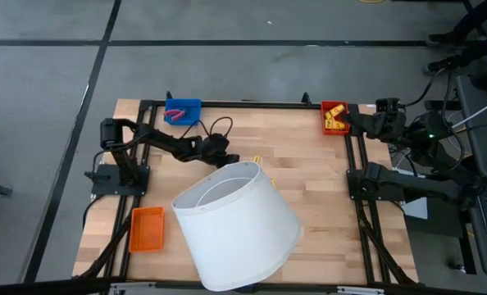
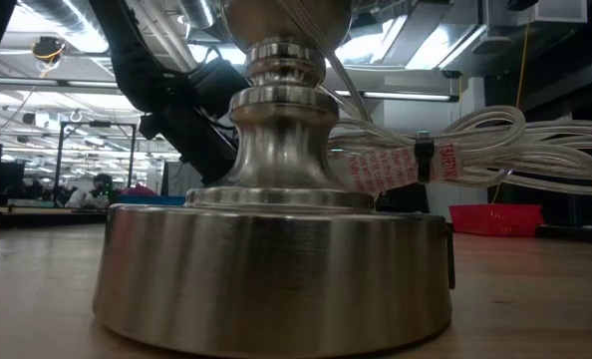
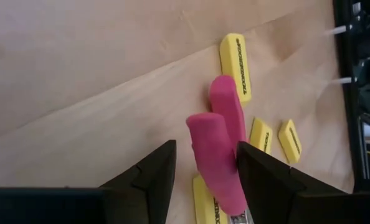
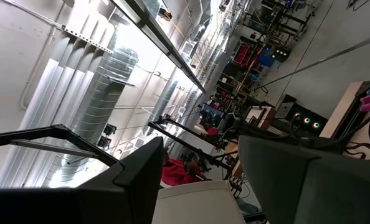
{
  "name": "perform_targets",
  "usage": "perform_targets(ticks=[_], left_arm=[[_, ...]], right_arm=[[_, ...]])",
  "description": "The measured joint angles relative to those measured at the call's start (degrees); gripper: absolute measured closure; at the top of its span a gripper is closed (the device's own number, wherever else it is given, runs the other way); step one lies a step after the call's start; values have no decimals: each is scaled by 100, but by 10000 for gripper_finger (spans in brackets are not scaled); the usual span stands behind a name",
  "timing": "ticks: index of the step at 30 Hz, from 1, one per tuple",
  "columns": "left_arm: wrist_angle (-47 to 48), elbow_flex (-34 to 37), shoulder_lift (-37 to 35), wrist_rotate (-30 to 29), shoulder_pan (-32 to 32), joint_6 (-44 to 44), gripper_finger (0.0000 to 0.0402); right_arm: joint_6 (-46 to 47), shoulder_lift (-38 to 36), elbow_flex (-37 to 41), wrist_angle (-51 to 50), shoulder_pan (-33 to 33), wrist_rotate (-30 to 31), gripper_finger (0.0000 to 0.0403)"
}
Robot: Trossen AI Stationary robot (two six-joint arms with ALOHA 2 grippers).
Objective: Pick & Place School Supplies
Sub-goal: Put the pink hole puncher into the blue basket
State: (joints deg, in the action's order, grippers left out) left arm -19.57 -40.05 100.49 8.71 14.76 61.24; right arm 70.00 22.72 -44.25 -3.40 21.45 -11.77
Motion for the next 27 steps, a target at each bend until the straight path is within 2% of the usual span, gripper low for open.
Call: perform_targets(ticks=[15, 19, 24, 27], left_arm=[[-316, 2, 0, 48, -46, 314, 244], [-279, 2, 0, 46, -46, 317, 271], [-297, 2, 0, -5, -46, 425, 329], [-299, 2, -2, -18, -46, 421, 335]], right_arm=[[-20, 2, 0, -2, 0, 42, 190], [-35, 2, 0, -1, 0, 42, 190], [-35, 2, 0, -2, 0, 42, 190], [-34, 2, 0, -2, 0, 42, 190]])
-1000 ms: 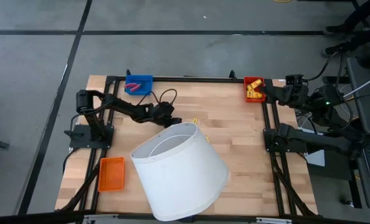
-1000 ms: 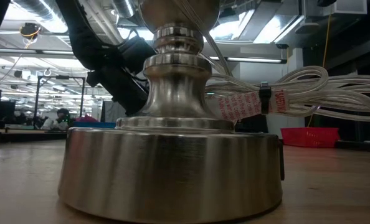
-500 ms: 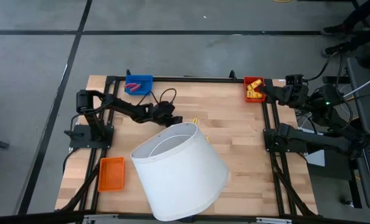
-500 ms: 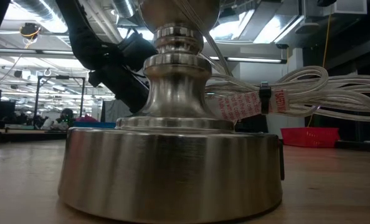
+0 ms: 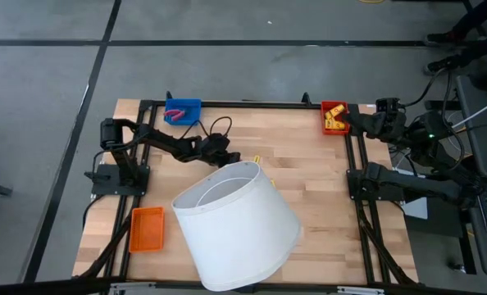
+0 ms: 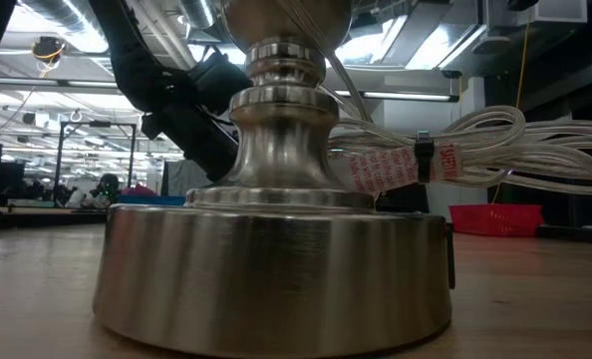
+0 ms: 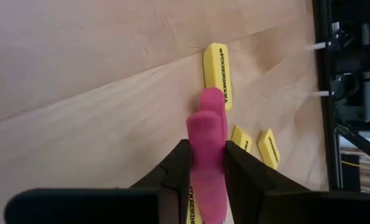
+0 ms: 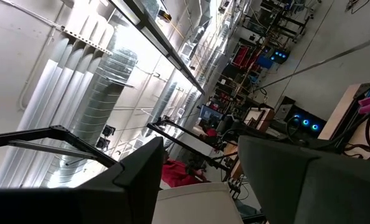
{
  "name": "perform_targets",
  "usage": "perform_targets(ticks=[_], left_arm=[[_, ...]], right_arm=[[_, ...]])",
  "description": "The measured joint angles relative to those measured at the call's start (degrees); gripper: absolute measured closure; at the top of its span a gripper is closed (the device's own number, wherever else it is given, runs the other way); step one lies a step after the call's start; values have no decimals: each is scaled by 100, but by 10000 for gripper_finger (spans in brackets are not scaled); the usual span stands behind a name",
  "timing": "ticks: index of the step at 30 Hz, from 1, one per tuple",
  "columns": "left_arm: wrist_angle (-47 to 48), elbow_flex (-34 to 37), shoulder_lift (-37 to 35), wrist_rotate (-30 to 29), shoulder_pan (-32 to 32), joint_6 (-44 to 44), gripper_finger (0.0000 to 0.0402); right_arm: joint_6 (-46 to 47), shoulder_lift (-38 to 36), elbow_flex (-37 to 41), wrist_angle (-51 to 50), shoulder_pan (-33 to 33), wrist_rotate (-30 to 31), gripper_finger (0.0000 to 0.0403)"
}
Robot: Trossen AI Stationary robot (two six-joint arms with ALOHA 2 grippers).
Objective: Pick & Place School Supplies
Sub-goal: Put the pink hole puncher into the blue basket
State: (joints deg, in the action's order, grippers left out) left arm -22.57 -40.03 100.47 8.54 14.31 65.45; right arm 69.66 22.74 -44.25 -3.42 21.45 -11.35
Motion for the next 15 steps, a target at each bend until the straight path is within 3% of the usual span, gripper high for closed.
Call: perform_targets(ticks=[11, 15], left_arm=[[-724, 4, -221, -20, -35, -28, 335], [-579, 4, -577, -393, 62, -26, 338]], right_arm=[[-90, 0, 0, 0, -15, -44, 190], [-113, 0, 0, 0, -120, -41, 190]])
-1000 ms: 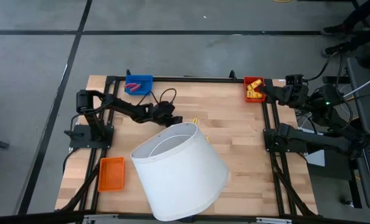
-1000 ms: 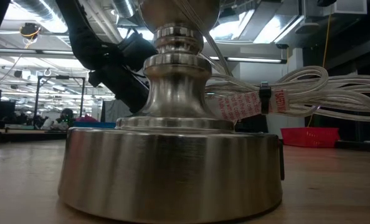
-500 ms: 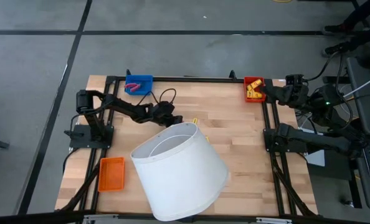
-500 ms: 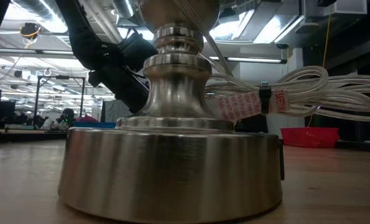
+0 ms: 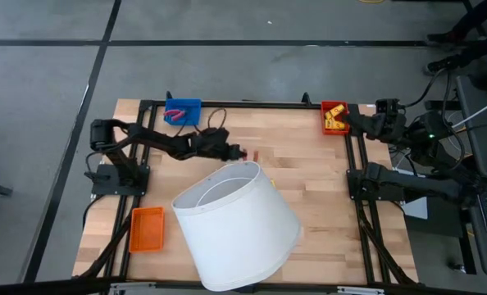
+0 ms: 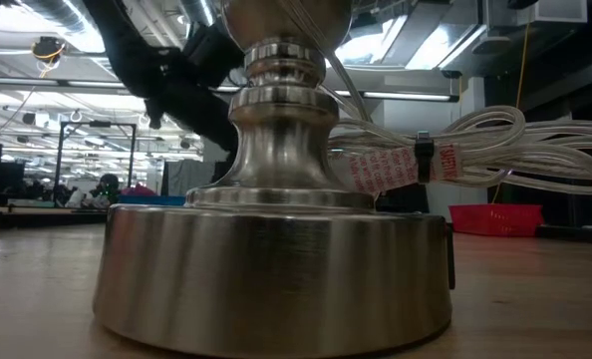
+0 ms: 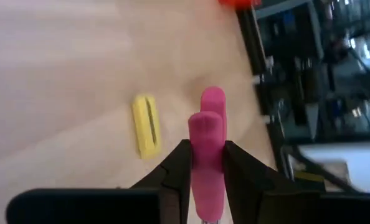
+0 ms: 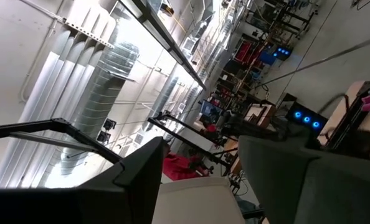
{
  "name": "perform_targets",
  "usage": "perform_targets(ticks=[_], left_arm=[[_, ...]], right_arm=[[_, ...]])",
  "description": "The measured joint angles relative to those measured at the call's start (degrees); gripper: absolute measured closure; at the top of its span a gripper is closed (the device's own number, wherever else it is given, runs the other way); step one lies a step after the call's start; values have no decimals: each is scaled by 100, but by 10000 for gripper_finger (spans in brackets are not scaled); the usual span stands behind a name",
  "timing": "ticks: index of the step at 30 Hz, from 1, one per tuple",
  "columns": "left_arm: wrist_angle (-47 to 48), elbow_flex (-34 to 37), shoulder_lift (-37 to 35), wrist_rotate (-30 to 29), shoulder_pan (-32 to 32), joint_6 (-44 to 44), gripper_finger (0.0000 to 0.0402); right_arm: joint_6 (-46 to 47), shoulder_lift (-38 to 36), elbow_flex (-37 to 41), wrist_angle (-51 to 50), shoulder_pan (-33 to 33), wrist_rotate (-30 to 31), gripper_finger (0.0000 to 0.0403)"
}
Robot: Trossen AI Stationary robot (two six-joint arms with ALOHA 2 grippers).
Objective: Pick & Place School Supplies
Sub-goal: Put the pink hole puncher into the blue basket
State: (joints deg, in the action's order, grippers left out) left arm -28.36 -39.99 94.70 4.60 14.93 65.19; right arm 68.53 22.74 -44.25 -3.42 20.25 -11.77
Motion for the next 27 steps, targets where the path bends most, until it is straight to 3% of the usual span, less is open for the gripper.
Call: perform_targets(ticks=[11, 19, 27], left_arm=[[2632, 0, -1868, -2224, 573, -253, 342], [4176, 0, -3099, -4233, 624, 512, 347], [5175, 0, -3544, -5642, 411, 1859, 350]], right_arm=[[-170, 2, 2, 105, -502, 371, 190], [-300, 37, 2, 141, -818, 693, 190], [-432, 368, 2, 504, -1113, 795, 190]])
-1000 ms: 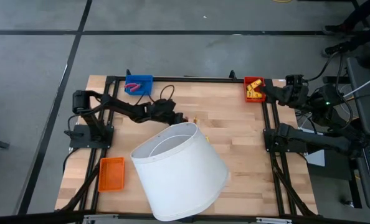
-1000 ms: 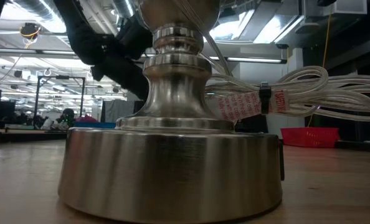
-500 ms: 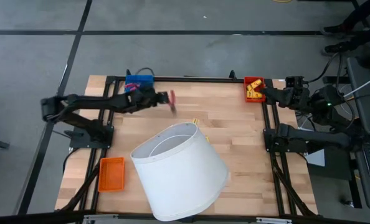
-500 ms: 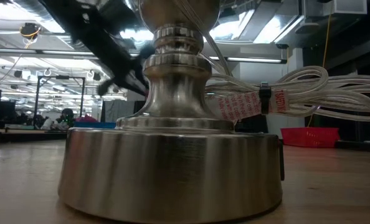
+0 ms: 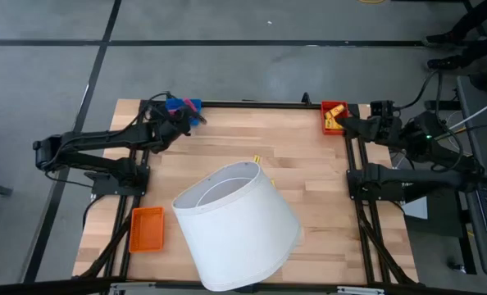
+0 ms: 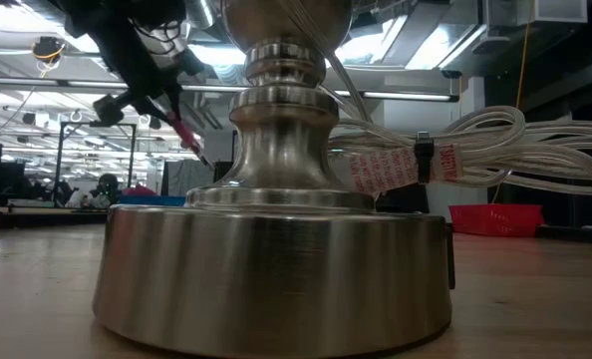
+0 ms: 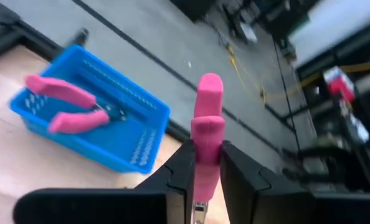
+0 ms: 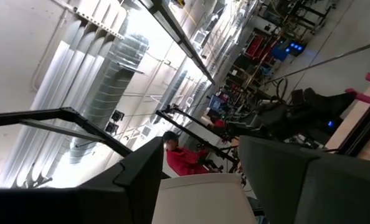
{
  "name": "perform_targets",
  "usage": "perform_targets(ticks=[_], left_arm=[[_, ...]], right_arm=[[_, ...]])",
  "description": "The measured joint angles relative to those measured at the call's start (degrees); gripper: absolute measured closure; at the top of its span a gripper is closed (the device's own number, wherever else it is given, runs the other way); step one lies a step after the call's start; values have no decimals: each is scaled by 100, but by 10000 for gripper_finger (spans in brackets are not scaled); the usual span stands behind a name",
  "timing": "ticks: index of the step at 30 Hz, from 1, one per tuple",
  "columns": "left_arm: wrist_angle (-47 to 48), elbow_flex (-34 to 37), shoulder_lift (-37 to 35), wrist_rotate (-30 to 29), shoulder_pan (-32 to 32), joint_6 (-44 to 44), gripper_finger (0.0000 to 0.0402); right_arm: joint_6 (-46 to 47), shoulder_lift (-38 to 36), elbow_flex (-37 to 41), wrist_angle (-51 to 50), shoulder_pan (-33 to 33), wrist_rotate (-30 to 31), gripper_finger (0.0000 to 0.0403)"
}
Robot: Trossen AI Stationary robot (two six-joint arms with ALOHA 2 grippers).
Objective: Pick & Place School Supplies
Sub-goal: Put the pink hole puncher into the blue basket
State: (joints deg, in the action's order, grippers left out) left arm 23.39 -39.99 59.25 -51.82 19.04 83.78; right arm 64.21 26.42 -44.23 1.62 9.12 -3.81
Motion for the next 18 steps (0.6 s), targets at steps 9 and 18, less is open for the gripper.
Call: perform_targets(ticks=[9, 18], left_arm=[[1172, 94, -7, -997, -177, 1971, 381], [565, 212, 8, -1108, 42, 1791, 398]], right_arm=[[-28, 471, 0, 520, -416, 20, 190], [-33, 592, 0, 634, -753, 280, 190]])
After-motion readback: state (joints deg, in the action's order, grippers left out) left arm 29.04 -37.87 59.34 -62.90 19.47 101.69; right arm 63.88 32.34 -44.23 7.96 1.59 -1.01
